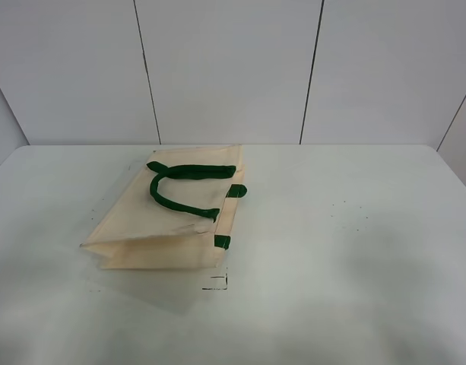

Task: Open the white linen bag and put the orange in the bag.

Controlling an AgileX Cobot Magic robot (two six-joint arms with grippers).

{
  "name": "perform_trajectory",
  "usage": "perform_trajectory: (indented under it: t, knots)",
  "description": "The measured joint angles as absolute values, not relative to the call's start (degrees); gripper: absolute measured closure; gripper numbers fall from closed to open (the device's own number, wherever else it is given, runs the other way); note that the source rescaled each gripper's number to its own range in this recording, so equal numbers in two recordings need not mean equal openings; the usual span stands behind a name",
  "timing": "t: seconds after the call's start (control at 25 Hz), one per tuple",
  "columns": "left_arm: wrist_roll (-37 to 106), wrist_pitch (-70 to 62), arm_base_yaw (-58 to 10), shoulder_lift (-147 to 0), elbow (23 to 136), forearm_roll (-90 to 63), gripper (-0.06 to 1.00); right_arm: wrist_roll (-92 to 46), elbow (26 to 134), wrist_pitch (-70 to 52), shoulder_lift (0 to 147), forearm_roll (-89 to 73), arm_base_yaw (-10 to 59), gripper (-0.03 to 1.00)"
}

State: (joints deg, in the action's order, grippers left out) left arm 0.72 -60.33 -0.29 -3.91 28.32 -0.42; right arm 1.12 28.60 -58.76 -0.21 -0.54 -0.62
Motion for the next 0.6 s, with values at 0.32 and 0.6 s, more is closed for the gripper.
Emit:
perform_trajectory:
  t: [0.32,0.6]
  knots:
    - [0.0,-60.4,-0.3,0.3,28.3,0.0,0.12,1.1,28.6,-58.8,-0.2,-0.6,-0.6,-0.01]
    - [0.0,-60.4,-0.3,0.3,28.3,0.0,0.12,1.1,28.6,-58.8,-0.2,-0.6,-0.6,-0.01]
